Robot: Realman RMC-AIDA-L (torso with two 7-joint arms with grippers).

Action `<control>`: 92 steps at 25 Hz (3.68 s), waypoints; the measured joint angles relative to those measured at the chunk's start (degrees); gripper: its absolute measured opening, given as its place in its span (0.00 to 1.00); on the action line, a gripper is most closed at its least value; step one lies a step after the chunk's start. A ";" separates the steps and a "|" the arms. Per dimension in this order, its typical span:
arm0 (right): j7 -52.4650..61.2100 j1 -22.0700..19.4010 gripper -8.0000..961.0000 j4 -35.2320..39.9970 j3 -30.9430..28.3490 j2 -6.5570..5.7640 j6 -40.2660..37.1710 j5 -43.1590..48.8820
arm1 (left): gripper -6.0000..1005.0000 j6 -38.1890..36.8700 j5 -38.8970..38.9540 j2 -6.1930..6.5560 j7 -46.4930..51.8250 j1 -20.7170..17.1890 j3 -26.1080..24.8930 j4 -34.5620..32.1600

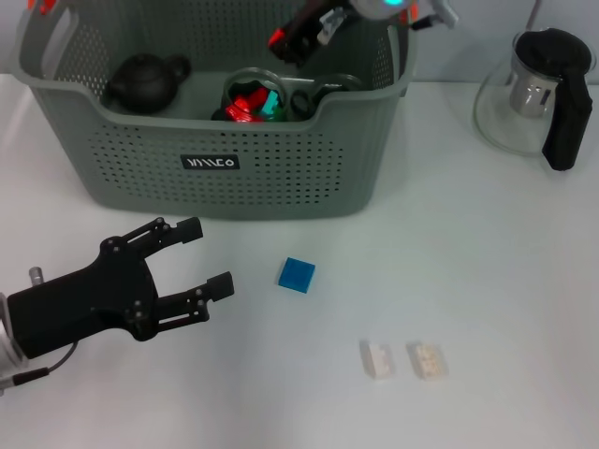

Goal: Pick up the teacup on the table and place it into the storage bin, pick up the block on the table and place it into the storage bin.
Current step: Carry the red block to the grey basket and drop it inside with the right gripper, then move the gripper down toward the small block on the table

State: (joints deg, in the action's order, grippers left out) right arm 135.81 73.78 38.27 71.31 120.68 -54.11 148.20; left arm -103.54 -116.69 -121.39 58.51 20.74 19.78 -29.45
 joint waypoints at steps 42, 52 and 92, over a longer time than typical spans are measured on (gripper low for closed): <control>-14.89 -36.34 0.58 41.53 4.15 -0.38 -53.08 -13.75 | 0.87 5.23 -0.29 0.45 0.54 -0.70 -0.88 -0.41; -12.61 -30.40 0.58 31.92 21.23 -0.22 -41.97 -9.69 | 0.87 5.92 0.08 0.31 0.26 -0.69 -0.89 -0.02; -11.51 -26.56 0.74 20.16 33.57 0.25 -24.98 -11.06 | 0.87 7.90 0.16 -0.17 0.50 -0.20 -0.89 0.93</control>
State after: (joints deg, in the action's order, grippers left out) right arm 124.31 47.22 58.43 104.88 120.93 -79.09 137.15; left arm -95.64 -116.54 -121.57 59.01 20.54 18.89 -28.53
